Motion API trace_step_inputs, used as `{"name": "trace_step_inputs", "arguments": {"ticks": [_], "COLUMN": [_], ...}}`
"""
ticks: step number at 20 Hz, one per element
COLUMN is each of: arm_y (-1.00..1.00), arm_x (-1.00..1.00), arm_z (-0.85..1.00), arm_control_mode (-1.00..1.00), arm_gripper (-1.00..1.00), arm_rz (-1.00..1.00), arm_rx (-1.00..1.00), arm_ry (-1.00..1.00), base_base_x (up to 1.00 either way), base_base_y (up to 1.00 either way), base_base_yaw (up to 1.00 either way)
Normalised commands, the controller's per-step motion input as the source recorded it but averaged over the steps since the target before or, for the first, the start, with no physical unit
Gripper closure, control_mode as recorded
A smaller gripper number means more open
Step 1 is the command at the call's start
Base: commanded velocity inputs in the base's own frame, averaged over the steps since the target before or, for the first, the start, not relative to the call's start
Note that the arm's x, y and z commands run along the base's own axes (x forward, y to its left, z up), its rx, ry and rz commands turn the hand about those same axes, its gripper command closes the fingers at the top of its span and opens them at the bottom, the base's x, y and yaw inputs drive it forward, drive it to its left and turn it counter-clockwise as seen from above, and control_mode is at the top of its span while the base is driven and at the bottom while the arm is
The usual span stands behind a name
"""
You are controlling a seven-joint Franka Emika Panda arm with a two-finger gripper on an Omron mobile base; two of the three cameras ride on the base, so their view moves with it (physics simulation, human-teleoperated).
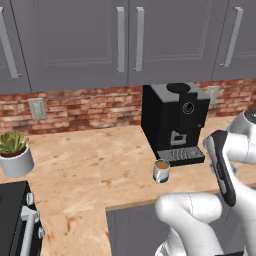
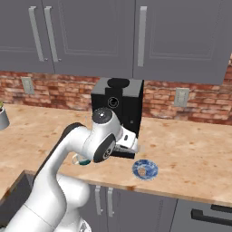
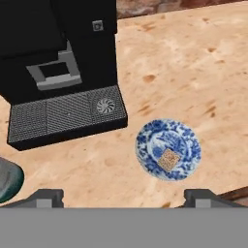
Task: Take a sugar cube from the saucer and place it inside the coffee. Then, grab milk from the fridge and place it next to the coffee on the counter to sweeten the coffee.
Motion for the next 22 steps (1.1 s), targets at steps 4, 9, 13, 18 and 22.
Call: {"name": "trace_step_inputs", "arguments": {"ticks": [4,9,13,18,22], "arm_y": [-0.91,-0.67,-0.35,-0.04,0.00], "arm_x": [0.00,0.00,0.00,0.11,0.18], "arm_z": [-0.26,-0.24,-0.36,-0.45,-0.41], "arm_control_mode": [-1.00,-1.00,-1.00,-1.00,-1.00], "arm_gripper": [-1.00,-1.00,-1.00,-1.00,-1.00], "arm_rz": [-0.13,-0.02,0.00,0.00,0.00], "arm_rx": [0.14,0.14,0.12,0.04,0.00], "arm_ry": [0.12,0.12,0.11,0.05,0.04], "base_base_x": [0.00,0.00,0.00,0.00,0.00], "base_base_y": [0.00,0.00,0.00,0.00,0.00], "base_base_yaw": [0.00,0.00,0.00,0.00,0.00]}}
